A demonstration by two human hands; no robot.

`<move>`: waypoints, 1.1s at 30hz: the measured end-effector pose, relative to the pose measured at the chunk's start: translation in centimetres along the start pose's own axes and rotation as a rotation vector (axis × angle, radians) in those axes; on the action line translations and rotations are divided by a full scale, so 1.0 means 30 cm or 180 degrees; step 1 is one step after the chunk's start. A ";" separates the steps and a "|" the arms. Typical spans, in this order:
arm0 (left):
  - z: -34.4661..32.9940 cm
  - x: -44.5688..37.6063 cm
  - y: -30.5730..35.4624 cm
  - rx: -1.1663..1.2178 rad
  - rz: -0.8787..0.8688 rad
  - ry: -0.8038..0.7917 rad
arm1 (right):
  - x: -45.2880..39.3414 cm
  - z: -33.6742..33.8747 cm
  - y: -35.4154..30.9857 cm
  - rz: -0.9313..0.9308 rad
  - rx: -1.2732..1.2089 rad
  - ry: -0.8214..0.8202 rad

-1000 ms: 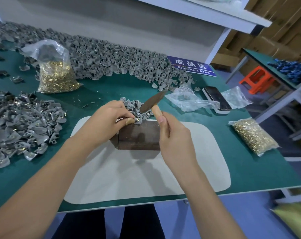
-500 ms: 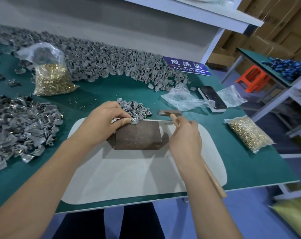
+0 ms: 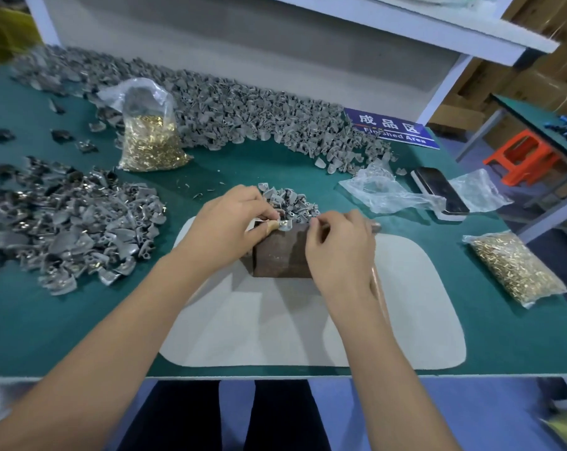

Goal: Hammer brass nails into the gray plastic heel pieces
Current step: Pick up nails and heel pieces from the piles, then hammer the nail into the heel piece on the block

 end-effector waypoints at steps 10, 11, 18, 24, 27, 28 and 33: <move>0.295 0.263 -0.120 -0.0845 0.1177 0.0543 | 0.148 -0.163 -0.318 0.1219 -0.0766 -0.0776; 0.323 0.289 -0.131 -0.0916 0.1272 0.0563 | 0.170 -0.182 -0.361 0.1332 -0.0778 -0.0884; 0.423 0.401 -0.205 -0.1217 0.1834 0.0555 | 0.197 -0.225 -0.453 0.1323 -0.0703 -0.1047; 0.277 0.276 -0.123 -0.0448 0.1141 -0.0463 | -0.003 -0.162 -0.255 0.0424 -0.0134 -0.0694; 0.183 0.233 -0.116 -0.0390 0.1228 -0.0903 | -0.031 -0.167 -0.203 0.0296 -0.0168 -0.0930; 0.163 0.225 -0.123 -0.0334 0.1313 -0.0919 | -0.030 -0.173 -0.199 0.0277 -0.0133 -0.0918; 0.116 0.183 -0.166 -0.0299 0.1665 -0.0876 | -0.022 -0.182 -0.180 0.0098 -0.0056 -0.0795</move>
Point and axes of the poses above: each hand's wrist, its own x-axis away from the middle knuckle, its own z-axis out of the back of the hand, y = z × x, the point moved 4 cm from there along -x, towards the middle knuckle, and after that the axes turned 14 degrees about -z, right-handed, at the moved point
